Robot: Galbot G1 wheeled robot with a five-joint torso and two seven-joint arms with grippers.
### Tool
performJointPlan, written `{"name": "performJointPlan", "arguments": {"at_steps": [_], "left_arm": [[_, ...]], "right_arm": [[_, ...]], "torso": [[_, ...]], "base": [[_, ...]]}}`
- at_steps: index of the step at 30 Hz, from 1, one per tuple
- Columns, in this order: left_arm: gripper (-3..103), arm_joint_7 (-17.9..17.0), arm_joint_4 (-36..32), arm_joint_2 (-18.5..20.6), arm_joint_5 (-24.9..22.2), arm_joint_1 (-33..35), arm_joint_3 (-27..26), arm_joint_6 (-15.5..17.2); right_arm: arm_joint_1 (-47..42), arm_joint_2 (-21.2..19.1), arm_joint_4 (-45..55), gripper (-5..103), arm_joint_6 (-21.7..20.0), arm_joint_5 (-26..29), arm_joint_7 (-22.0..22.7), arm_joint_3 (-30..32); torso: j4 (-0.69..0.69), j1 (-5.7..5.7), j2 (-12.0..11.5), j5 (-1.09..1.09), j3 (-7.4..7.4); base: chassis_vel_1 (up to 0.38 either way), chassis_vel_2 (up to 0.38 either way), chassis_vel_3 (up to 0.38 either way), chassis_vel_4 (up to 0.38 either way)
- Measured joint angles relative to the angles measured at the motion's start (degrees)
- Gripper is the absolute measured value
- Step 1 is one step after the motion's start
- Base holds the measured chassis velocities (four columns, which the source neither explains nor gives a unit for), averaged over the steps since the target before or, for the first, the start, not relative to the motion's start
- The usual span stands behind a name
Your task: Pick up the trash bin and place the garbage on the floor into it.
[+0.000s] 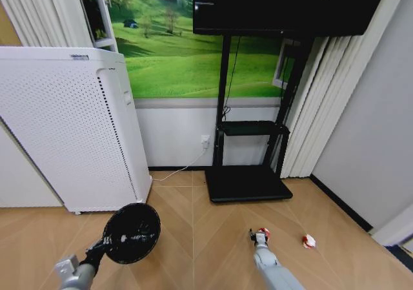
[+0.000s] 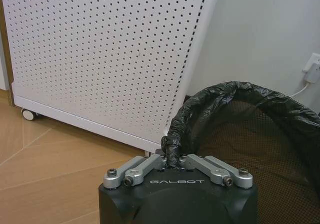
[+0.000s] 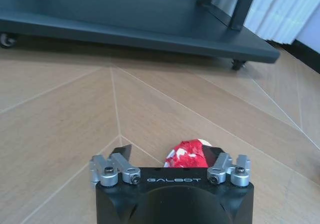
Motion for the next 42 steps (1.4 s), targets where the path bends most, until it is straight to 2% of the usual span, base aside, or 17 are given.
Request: {"name": "performJointPlan", "arguments": {"at_steps": [1,2,5,6,10,12,24,30,32,34,36,38,41,42], "left_arm": [[4,0.00,0.00,0.00,0.01,0.00,0.10,0.00],[4,0.00,0.00,0.00,0.01,0.00,0.10,0.00],[4,0.00,0.00,0.02,0.02,0.03,0.17,0.00],[4,-0.01,0.00,0.06,0.02,0.04,0.19,0.00],[4,0.00,0.00,0.17,0.02,0.05,0.21,-0.01],[4,-0.01,0.00,0.30,-0.06,0.05,0.15,-0.02],[4,0.01,-0.06,0.15,-0.13,-0.08,0.20,-0.11],[4,0.10,-0.30,0.05,-0.14,0.04,0.12,-0.17],[4,0.15,-0.43,-0.04,-0.14,0.22,0.03,-0.19],[4,0.17,-0.50,-0.06,-0.14,0.26,-0.03,-0.19],[4,0.21,-0.54,-0.07,-0.16,0.34,-0.18,-0.22],[4,0.26,-0.54,-0.07,-0.16,0.35,-0.23,-0.22],[4,0.37,-0.54,-0.07,-0.21,0.38,-0.48,-0.25],[4,0.37,-0.54,-0.07,-0.21,0.38,-0.48,-0.25]], "right_arm": [[0.83,0.49,-1.28,84,-0.01,0.63,0.90,0.07],[0.83,0.49,-1.28,84,-0.01,0.63,0.90,0.07],[2.70,1.25,-3.28,98,-0.30,3.16,2.52,0.09],[3.66,1.56,-4.17,99,-0.48,4.19,3.13,0.09],[5.00,1.97,-5.05,100,-1.01,5.63,3.88,0.07],[6.62,2.46,-5.92,100,-2.36,8.66,5.39,0.07],[7.76,2.81,-7.50,101,-3.82,12.17,9.50,0.66],[7.39,2.95,-8.03,96,-4.03,12.87,10.38,0.88],[7.37,3.16,-8.27,88,-4.18,13.32,10.81,0.89],[7.38,3.26,-8.32,85,-4.21,13.55,10.87,0.90],[7.41,3.42,-8.36,74,-4.24,13.85,10.89,0.89],[7.41,3.45,-8.36,74,-4.25,13.93,10.89,0.89],[7.40,3.46,-8.37,57,-4.30,14.03,10.97,0.80],[7.40,3.46,-8.37,57,-4.30,14.03,10.97,0.80]], "torso": [[0.00,0.00,0.00,0.00,0.00],[0.00,0.00,0.00,0.00,0.00],[0.00,0.00,0.00,0.00,0.00],[0.00,0.00,0.00,0.00,0.00],[0.01,-0.01,0.00,0.00,0.00],[0.01,-0.01,0.00,0.00,0.00],[0.00,-0.01,0.00,0.00,0.00],[0.00,-0.01,0.00,0.00,-0.01],[0.00,-0.01,0.00,0.00,0.00],[0.00,-0.01,0.00,0.00,0.00],[0.00,-0.01,0.00,0.00,-0.01],[0.00,-0.01,0.00,0.00,0.00],[0.00,-0.01,0.00,-0.01,-0.01],[0.00,-0.01,0.00,-0.01,-0.01]], "base": [[0.000,0.000,0.000,0.000],[0.000,0.000,0.000,0.000],[0.000,0.000,0.000,0.000],[0.000,0.000,0.000,0.000],[0.000,0.000,0.000,0.000],[0.000,0.000,0.000,0.000],[0.000,0.000,0.000,0.000],[0.000,0.000,0.000,0.000],[0.000,0.000,0.000,0.000],[0.000,0.000,0.000,0.000],[0.000,0.000,0.000,0.000],[0.000,0.000,0.000,0.000],[0.000,0.000,0.000,0.000],[0.000,0.000,0.000,0.000]]}}
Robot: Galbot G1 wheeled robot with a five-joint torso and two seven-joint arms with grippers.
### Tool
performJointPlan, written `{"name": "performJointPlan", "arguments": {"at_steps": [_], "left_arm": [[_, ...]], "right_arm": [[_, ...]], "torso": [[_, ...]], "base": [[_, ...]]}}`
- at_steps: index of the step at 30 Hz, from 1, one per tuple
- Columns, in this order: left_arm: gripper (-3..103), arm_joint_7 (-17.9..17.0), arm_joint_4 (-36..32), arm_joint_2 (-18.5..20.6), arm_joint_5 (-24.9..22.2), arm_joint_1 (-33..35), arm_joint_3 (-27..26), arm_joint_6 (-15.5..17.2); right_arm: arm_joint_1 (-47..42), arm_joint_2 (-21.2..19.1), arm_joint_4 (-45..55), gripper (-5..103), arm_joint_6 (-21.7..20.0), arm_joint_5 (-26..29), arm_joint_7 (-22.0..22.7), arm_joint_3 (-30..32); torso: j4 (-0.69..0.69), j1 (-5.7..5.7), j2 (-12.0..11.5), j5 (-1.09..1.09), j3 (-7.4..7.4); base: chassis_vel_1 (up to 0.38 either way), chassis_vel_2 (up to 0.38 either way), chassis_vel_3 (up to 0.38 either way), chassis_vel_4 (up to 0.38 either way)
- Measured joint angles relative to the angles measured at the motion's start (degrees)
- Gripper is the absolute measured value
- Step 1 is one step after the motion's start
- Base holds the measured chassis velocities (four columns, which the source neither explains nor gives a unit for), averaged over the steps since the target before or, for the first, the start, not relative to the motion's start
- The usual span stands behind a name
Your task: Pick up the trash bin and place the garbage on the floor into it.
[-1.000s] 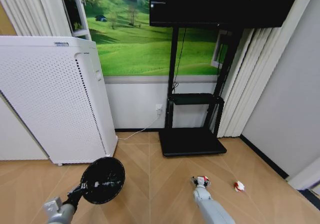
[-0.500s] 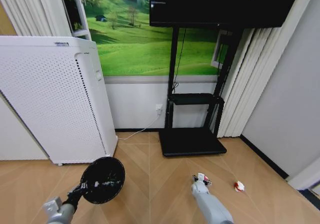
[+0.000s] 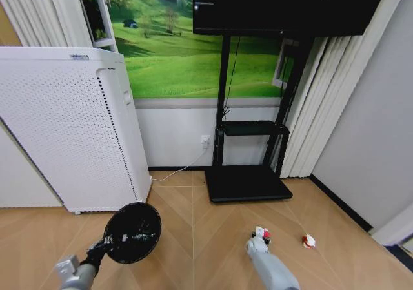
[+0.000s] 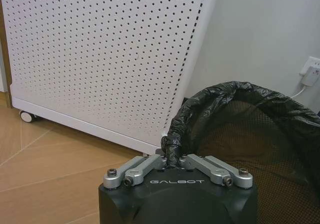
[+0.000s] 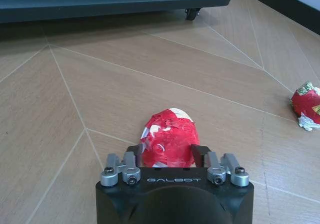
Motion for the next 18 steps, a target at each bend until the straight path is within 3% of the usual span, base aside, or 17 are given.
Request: {"name": "performJointPlan", "arguments": {"at_steps": [2,4,8,18], "left_arm": [[4,0.09,0.02,0.00,-0.05,-0.01,-0.05,-0.01],[4,0.09,0.03,0.00,-0.06,-0.03,-0.05,-0.01],[4,0.09,0.08,0.01,-0.10,-0.12,-0.06,-0.02],[4,0.12,0.29,-0.02,-0.22,-0.36,-0.28,-0.16]], "right_arm": [[-0.13,-0.03,0.00,47,-0.04,0.09,0.07,-0.07],[-0.15,-0.04,-0.01,47,-0.04,0.10,0.10,-0.06],[-0.23,-0.06,-0.03,31,-0.04,0.11,0.14,-0.08],[-2.67,-0.12,1.59,16,-0.32,-0.29,0.49,-0.41]], "torso": [[0.00,0.00,0.00,0.00,0.00],[0.00,0.00,0.00,0.00,0.00],[0.01,0.00,0.02,-0.02,0.00],[0.03,-0.01,0.03,-0.02,-0.01]], "base": [[0.000,0.000,0.000,0.000],[0.000,0.000,0.000,0.000],[0.000,0.000,0.000,0.000],[0.000,0.000,0.000,0.000]]}}
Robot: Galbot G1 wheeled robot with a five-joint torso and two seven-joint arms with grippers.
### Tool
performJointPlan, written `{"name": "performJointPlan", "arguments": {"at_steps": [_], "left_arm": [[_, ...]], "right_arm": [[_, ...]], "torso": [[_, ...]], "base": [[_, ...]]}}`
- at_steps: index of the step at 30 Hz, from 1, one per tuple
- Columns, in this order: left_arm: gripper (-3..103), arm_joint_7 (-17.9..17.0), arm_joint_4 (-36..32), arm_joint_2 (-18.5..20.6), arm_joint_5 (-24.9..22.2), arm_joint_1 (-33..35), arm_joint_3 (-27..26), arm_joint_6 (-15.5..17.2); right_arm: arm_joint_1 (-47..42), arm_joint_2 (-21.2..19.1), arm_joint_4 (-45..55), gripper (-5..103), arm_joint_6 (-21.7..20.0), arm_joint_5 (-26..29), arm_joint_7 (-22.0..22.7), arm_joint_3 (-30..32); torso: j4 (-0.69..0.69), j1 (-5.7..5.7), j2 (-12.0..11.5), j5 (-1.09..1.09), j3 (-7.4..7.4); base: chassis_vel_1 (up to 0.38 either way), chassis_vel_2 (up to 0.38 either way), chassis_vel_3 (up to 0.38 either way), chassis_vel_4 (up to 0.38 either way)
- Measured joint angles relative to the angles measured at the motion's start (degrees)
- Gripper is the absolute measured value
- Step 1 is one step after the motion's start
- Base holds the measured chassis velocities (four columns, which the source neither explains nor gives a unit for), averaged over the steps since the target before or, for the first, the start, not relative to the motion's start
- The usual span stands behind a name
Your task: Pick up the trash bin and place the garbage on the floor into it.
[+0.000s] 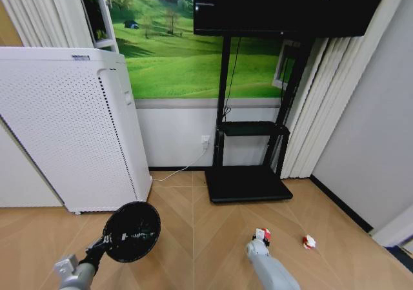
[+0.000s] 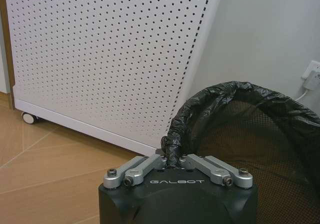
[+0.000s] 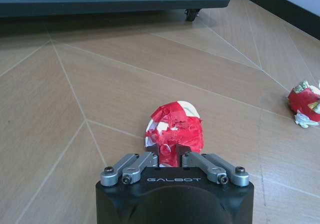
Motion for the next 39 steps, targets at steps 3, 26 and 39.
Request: {"name": "performJointPlan", "arguments": {"at_steps": [3,26,39], "left_arm": [[4,0.01,0.03,0.00,-0.02,0.01,-0.06,-0.03],[4,-0.14,0.81,0.26,0.01,-1.09,1.00,-0.11],[4,0.52,3.70,3.67,0.14,-6.33,6.33,-0.21]], "right_arm": [[-1.20,-0.03,0.70,12,-0.02,-0.09,0.10,-0.12],[-6.32,-1.62,7.29,3,1.15,-1.97,0.37,-0.04],[-18.97,-9.35,39.39,3,-0.65,-1.18,2.88,1.16]], "torso": [[0.00,0.00,0.00,0.01,0.00],[-0.06,0.03,-0.05,0.10,0.04],[-0.01,0.03,-0.05,0.06,0.02]], "base": [[0.000,0.000,0.000,0.000],[0.000,0.000,0.000,0.000],[0.000,0.000,0.000,0.000]]}}
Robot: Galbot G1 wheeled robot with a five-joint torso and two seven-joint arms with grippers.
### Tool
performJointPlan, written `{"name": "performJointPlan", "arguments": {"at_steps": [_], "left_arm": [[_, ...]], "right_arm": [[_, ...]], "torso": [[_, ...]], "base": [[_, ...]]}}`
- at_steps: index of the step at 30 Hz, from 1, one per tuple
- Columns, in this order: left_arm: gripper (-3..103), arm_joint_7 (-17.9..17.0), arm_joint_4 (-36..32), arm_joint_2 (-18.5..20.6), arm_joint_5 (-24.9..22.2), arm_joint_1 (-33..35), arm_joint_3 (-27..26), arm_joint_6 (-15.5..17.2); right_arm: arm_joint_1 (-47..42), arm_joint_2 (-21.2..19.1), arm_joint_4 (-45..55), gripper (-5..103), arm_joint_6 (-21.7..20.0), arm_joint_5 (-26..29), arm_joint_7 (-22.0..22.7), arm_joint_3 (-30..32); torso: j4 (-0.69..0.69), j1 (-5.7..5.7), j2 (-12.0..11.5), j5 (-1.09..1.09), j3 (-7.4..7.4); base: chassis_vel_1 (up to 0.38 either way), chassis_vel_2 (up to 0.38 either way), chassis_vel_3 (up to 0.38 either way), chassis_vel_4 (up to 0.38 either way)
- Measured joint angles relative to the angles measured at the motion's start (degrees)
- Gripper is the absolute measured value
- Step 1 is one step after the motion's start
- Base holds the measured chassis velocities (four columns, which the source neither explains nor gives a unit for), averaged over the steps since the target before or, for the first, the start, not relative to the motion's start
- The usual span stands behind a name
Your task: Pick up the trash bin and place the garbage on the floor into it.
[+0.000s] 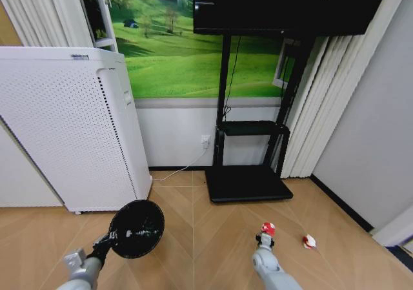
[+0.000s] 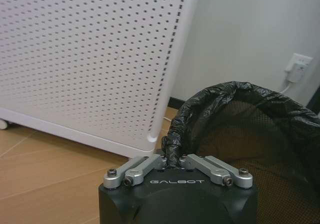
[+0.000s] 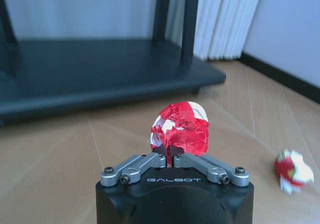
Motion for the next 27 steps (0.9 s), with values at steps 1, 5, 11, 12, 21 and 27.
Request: {"name": "performJointPlan", "arguments": {"at_steps": [1,5,11,12,21,27], "left_arm": [[4,0.00,0.00,0.00,0.00,0.00,0.00,0.00],[4,5.07,4.12,2.54,0.82,-3.64,4.45,-1.53],[4,9.97,10.25,6.35,3.80,-10.77,13.95,-4.36],[4,9.97,10.25,6.35,3.80,-10.77,13.95,-4.36],[4,12.60,15.52,8.98,2.64,-17.26,18.45,-6.04],[4,13.64,18.37,9.31,1.45,-23.13,21.87,-6.38]], "right_arm": [[0.00,0.00,0.00,3,0.00,0.00,0.00,0.00],[-6.28,-3.52,10.84,3,-1.10,-1.26,-0.72,0.94],[-17.28,-7.28,31.20,3,0.62,-0.94,-5.98,0.87],[-17.28,-7.28,31.20,3,0.62,-0.94,-5.98,0.87],[-26.88,-12.72,46.97,3,8.62,-6.58,-21.99,-3.06],[-27.67,-13.98,48.56,3,11.98,-10.24,-26.21,-5.62]], "torso": [[0.00,0.00,0.00,0.00,0.00],[-0.04,-0.01,0.00,-0.03,0.00],[-0.02,-0.01,0.02,-0.03,0.00],[-0.02,-0.01,0.02,-0.03,0.00],[-0.01,-0.02,0.03,-0.04,0.00],[-0.01,-0.02,0.03,-0.03,0.00]], "base": [[0.000,0.000,0.000,0.000],[0.000,0.000,0.000,0.000],[0.000,0.000,0.000,0.000],[0.000,0.000,0.000,0.000],[0.000,0.000,0.000,0.000],[0.000,0.000,0.000,0.000]]}}
